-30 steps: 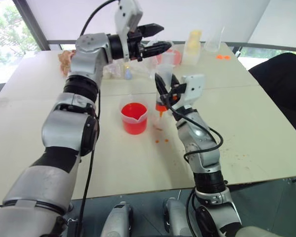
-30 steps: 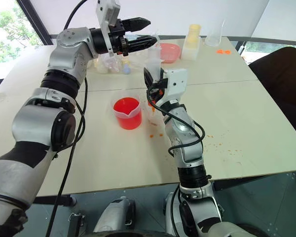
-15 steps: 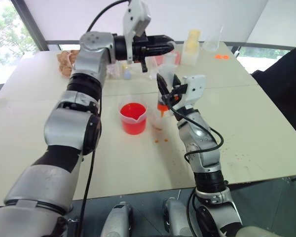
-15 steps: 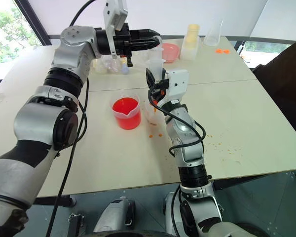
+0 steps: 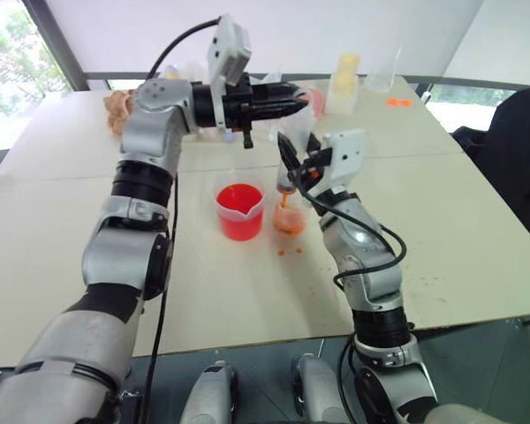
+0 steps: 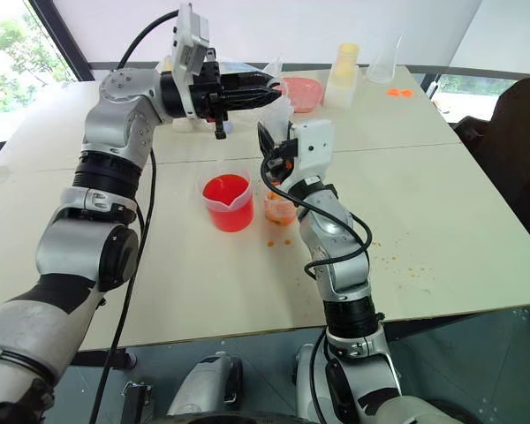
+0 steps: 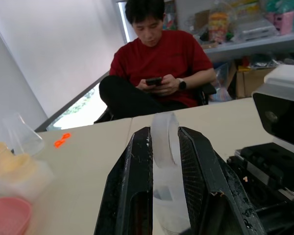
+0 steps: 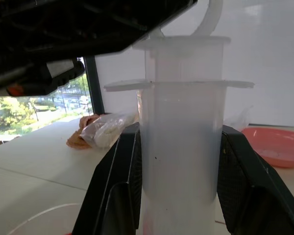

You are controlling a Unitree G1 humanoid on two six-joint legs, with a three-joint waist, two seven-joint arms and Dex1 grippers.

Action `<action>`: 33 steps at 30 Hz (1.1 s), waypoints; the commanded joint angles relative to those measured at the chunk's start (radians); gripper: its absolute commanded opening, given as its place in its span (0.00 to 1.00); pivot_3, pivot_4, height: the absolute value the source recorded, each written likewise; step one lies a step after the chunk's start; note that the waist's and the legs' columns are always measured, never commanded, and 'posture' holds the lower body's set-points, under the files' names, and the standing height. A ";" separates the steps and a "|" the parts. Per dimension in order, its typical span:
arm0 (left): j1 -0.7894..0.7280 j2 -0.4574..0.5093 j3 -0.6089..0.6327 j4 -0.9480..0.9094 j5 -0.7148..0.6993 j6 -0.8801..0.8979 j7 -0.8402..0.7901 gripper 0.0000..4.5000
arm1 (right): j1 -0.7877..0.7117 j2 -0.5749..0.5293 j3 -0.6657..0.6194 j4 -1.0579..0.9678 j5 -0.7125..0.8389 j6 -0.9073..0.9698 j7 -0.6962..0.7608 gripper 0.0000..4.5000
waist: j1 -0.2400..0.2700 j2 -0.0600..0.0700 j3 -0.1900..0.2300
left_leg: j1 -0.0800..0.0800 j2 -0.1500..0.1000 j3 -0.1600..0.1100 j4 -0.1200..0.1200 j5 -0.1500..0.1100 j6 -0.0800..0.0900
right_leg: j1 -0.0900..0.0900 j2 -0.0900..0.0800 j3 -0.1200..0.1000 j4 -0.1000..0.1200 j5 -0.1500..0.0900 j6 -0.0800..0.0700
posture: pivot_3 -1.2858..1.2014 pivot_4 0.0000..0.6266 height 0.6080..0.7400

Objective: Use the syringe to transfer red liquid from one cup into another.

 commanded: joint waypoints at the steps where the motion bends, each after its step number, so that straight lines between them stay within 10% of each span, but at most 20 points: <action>1: 0.044 -0.017 -0.064 -0.036 0.006 0.043 -0.039 0.19 | -0.084 0.007 -0.008 -0.138 0.024 0.001 -0.009 0.31 | 0.000 0.000 0.000 | 0.000 0.000 0.000 0.000 0.000 0.000 | 0.000 0.000 0.000 0.000 0.000 0.000 | 0.52 0.24 1.00; 10: 0.099 -0.005 -0.073 -0.119 -0.033 0.148 -0.042 0.19 | -0.049 0.004 -0.033 -0.251 0.063 0.127 -0.024 0.31 | 0.000 0.000 0.000 | 0.000 0.000 0.000 0.000 0.000 0.000 | 0.000 0.000 0.000 0.000 0.000 0.000 | 0.52 0.24 1.00; 18: 0.056 0.006 0.023 -0.112 -0.101 0.215 0.049 0.85 | -0.037 0.002 -0.042 -0.273 0.080 0.154 -0.025 0.31 | 0.001 0.000 0.000 | 0.000 0.000 0.000 0.000 0.000 0.000 | 0.000 0.000 0.000 0.000 0.000 0.000 | 0.52 0.24 1.00; 27: 0.052 0.123 0.177 -0.195 -0.281 0.453 0.130 0.85 | -0.081 -0.016 -0.124 -0.276 0.156 0.191 -0.034 0.31 | -0.004 0.000 0.000 | 0.001 0.001 -0.001 0.000 0.000 0.000 | 0.000 0.001 0.000 0.001 0.000 0.000 | 0.52 0.24 1.00; 33: 0.276 0.270 0.119 -0.539 -0.340 0.634 0.104 0.85 | -0.292 -0.100 -0.488 -0.167 0.452 0.583 -0.251 0.31 | 0.004 0.000 0.000 | 0.000 0.003 -0.002 0.000 0.001 -0.001 | 0.000 -0.001 -0.001 0.002 0.000 0.000 | 0.52 0.24 1.00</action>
